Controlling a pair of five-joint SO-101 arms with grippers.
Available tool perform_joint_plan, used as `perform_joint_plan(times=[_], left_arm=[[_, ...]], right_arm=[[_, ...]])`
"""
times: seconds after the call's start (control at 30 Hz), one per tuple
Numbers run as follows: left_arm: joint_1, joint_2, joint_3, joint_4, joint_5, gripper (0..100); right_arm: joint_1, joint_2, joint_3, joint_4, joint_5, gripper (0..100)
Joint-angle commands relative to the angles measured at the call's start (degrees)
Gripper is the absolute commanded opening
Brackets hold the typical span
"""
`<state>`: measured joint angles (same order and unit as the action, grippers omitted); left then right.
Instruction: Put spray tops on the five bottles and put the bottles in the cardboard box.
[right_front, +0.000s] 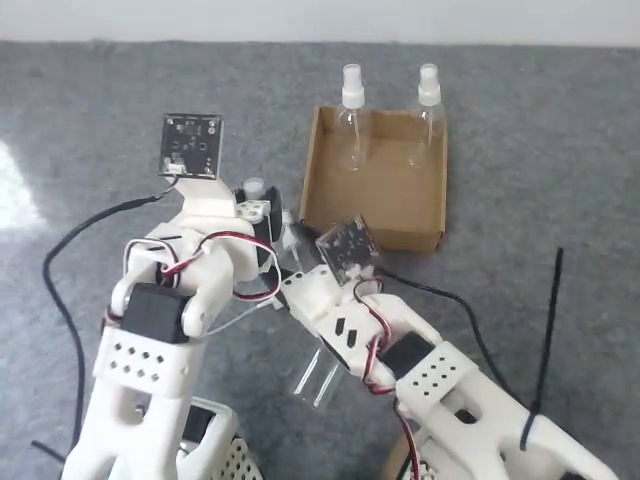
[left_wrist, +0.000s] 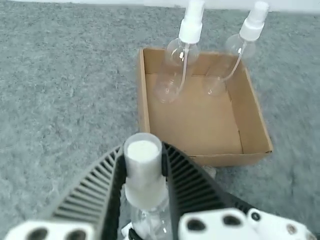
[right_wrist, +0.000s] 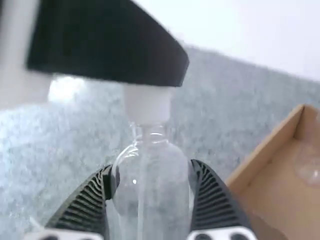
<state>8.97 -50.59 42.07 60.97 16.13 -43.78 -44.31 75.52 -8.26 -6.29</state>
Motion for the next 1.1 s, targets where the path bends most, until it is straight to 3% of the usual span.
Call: perform_joint_plan(times=[0.0,0.17,0.3,0.6,0.7,0.9,1.07], left_arm=[[0.0,-0.09,-0.13,0.35,-0.79,1],[1.23,-0.09,-0.75,0.09,-0.7,1],[4.84,0.0,-1.98,0.44,-0.79,8],[1.49,-0.09,-5.23,1.05,-1.67,12],[1.14,-0.09,-8.75,4.31,-4.13,13],[1.41,-1.41,-20.0,15.47,-4.84,24],[0.26,-9.23,-22.37,19.87,-10.02,24]], right_arm=[[4.79,-2.51,-0.44,-8.22,-0.88,0.6],[4.79,-2.07,-0.35,-8.48,-0.79,0.6],[4.79,-2.07,-0.26,-8.4,-0.7,0.6],[4.79,-1.98,0.09,-8.04,-0.7,0.6],[4.79,-1.98,0.35,-8.04,-0.7,0.6],[4.79,-1.89,0.35,-8.04,-0.7,0.6],[4.88,-1.89,0.35,-8.04,-0.62,0.6]])
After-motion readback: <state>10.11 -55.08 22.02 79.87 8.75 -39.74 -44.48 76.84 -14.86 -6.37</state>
